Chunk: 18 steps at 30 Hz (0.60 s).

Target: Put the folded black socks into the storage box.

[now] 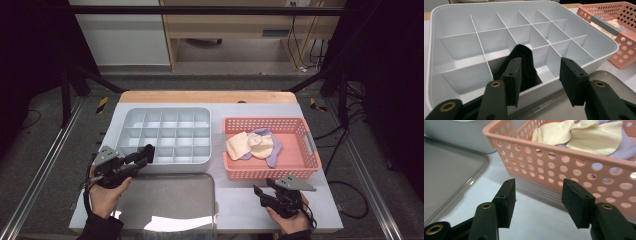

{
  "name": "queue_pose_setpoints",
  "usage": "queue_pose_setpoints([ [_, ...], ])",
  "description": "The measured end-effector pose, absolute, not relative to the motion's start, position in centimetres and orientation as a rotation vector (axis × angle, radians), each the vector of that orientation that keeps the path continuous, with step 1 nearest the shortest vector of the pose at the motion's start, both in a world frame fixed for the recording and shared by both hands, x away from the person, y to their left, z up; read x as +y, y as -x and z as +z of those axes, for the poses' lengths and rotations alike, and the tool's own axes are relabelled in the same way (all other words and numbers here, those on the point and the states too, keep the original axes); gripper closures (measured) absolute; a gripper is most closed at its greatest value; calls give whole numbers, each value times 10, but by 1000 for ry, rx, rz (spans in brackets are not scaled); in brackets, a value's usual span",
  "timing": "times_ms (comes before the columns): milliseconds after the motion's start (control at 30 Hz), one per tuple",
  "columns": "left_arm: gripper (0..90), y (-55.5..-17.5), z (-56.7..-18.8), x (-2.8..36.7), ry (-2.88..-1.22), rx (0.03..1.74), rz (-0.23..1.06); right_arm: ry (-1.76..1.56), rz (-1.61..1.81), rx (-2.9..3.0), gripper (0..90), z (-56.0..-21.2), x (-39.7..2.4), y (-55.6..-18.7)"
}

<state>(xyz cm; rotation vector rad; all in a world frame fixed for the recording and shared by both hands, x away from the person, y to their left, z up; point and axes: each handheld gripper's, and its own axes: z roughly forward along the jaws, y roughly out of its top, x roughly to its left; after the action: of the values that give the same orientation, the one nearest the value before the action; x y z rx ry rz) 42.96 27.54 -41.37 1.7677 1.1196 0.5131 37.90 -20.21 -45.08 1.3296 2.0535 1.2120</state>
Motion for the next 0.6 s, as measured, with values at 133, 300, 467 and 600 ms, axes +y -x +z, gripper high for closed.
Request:
queue_pose_setpoints([
  [133, 470, -416, -421, 273, -1758, 1105, 506, -1329, 1238, 2025, 426, -446, -203, -377],
  [300, 438, -401, -436, 270, -1758, 1116, 493, -1329, 1252, 2008, 393, -442, -203, -376],
  [467, 407, -394, -441, 269, -1747, 1119, 502, -1315, 1250, 1994, 370, -436, -203, -377],
  [600, 403, -389, -446, 269, -1755, 1122, 496, -1309, 1253, 1976, 343, -430, -202, -381],
])
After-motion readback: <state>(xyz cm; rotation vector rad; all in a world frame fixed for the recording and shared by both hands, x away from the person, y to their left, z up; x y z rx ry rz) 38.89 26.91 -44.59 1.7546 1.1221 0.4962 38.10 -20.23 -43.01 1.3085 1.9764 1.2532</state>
